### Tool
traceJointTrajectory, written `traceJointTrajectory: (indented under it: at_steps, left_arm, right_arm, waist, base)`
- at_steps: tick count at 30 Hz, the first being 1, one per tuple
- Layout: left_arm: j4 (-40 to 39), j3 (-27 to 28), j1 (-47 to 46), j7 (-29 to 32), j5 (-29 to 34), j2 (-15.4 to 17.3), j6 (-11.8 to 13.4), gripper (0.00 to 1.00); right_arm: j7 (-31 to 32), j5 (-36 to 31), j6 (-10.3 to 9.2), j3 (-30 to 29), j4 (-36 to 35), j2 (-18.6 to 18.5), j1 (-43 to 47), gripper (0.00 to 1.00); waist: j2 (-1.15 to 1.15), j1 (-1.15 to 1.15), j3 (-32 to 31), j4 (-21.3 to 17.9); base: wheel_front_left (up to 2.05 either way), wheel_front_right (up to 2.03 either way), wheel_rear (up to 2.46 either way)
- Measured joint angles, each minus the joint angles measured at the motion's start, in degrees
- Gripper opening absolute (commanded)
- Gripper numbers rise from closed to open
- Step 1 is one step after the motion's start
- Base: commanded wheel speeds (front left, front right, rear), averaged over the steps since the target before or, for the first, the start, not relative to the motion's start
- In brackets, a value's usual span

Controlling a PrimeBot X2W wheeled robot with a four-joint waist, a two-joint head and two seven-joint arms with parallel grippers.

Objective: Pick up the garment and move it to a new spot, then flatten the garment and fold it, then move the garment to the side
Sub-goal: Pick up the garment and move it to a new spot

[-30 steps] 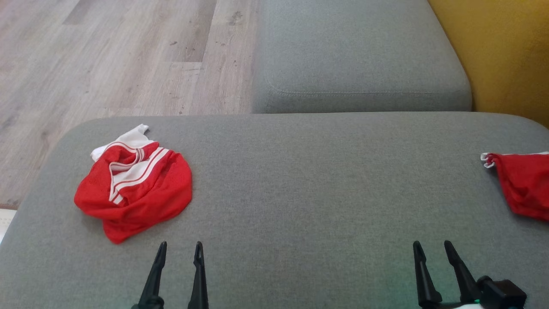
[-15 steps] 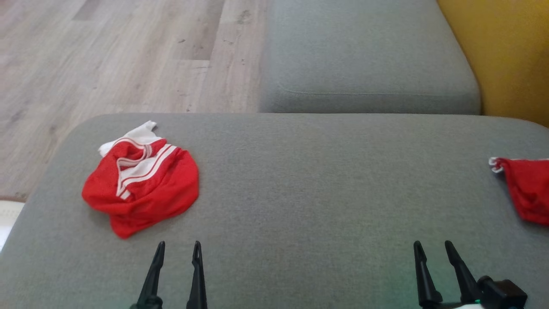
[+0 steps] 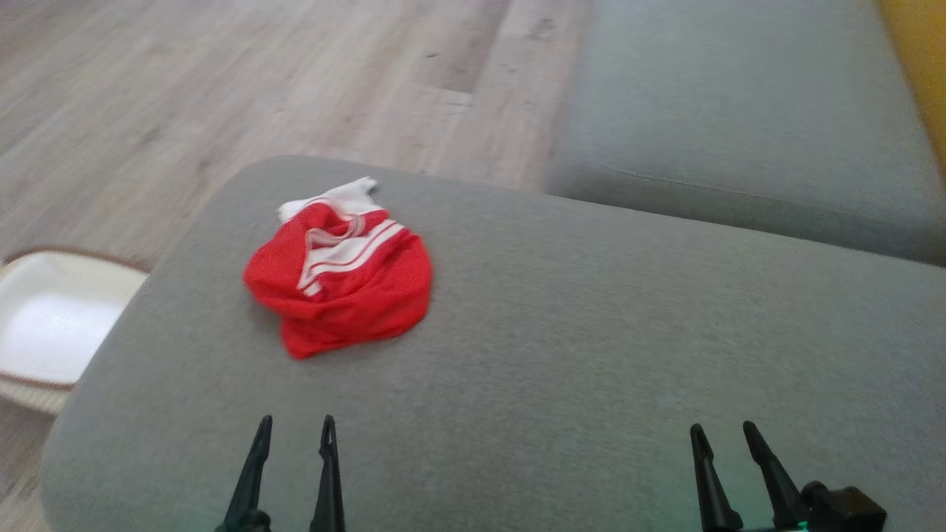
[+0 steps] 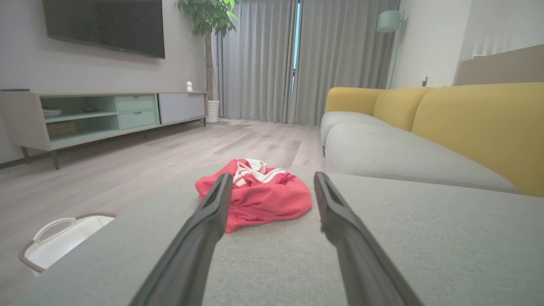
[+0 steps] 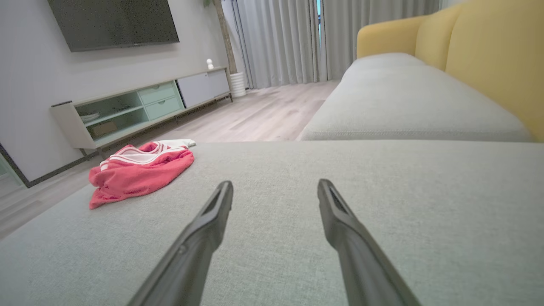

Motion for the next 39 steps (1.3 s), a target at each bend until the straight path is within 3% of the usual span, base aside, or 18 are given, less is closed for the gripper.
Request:
traceJointTrajectory:
  at_steps: [6,14,17,22,29,35,39]
  left_arm:
    - [-0.8,1.8,0.9,0.0,0.7,0.0,-0.4,1.00]
    - [-3.0,3.2,-2.0,0.0,0.2,0.3,-0.7,1.00]
    - [-3.1,4.8,-8.0,0.0,0.1,1.8,-2.5,1.00]
    - [-1.4,6.6,-25.3,0.2,-0.9,4.4,-6.2,1.00]
    - [10.8,5.6,-50.8,12.4,-4.9,5.3,-11.2,1.00]
    - [29.4,5.2,-68.4,24.4,-12.2,4.6,-13.0,1.00]
    - [39.2,4.2,-72.0,29.2,-16.1,2.9,-13.1,1.00]
  right_arm:
    - [0.0,0.1,0.00,0.7,0.0,0.1,-0.2,1.00]
    - [0.0,0.0,0.00,0.9,0.1,0.0,-1.2,1.00]
    - [0.0,-0.6,0.00,1.7,0.0,-0.9,-1.2,1.00]
    - [0.0,-1.1,0.00,2.3,-1.8,-6.2,-3.9,1.00]
    - [0.0,-1.2,0.00,1.9,-6.7,-14.5,-11.4,1.00]
    - [0.5,-1.2,0.00,0.9,-13.1,-21.1,-15.9,1.00]
    - [2.6,-1.0,0.00,-0.3,-17.8,-23.3,-17.8,1.00]
  waist:
    - [0.00,0.00,0.8,5.1]
    - [0.00,0.00,4.1,8.2]
    - [0.00,0.00,6.1,8.4]
    - [0.00,0.01,11.7,7.8]
    - [0.00,0.03,22.0,6.2]
    - [0.00,0.02,32.0,4.0]
    - [0.00,0.02,36.8,2.5]
  base:
    - [0.00,0.00,0.00]
    - [0.00,0.00,0.00]
    - [0.00,0.00,0.00]
    - [0.00,0.00,0.00]
    - [0.00,0.00,0.00]
    - [0.00,0.00,0.00]
    - [0.00,0.00,0.00]
